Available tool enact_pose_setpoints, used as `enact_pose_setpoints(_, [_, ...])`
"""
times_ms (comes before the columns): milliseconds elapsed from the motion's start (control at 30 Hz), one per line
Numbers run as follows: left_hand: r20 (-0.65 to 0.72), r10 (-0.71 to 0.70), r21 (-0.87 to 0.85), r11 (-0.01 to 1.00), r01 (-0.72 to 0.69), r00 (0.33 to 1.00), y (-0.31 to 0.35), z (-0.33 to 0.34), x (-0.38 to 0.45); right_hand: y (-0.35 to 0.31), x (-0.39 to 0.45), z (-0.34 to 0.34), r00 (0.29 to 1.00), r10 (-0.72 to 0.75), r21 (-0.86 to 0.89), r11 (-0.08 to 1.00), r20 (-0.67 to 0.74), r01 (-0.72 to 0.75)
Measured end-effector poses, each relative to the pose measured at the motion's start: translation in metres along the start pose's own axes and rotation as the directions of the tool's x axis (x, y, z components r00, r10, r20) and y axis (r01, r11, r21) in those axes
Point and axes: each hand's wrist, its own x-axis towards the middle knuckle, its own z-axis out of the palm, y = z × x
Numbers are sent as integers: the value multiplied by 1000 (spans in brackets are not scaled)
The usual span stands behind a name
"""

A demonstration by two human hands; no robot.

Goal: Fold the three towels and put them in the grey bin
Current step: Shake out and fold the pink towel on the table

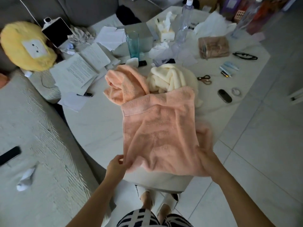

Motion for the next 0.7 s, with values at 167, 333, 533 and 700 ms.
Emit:
enact_pose_setpoints(167, [-129, 130, -163, 975, -150, 983, 10, -1, -18, -5, 1, -14, 984, -169, 55, 983, -62, 173])
enact_pose_setpoints(333, [-301, 240, -446, 820, -359, 923, 31, -30, -43, -19, -6, -33, 934, -249, 449, 825, -258, 344])
enact_pose_setpoints(533, [-431, 247, -611, 628, -482, 868, 62, -77, -65, -61, -22, -64, 881, -366, 568, 674, -299, 473])
enact_pose_setpoints(700, [-535, 392, -591, 459, -663, 748, 113, -110, -101, -120, -29, -88, 730, -568, 466, 564, -379, 681])
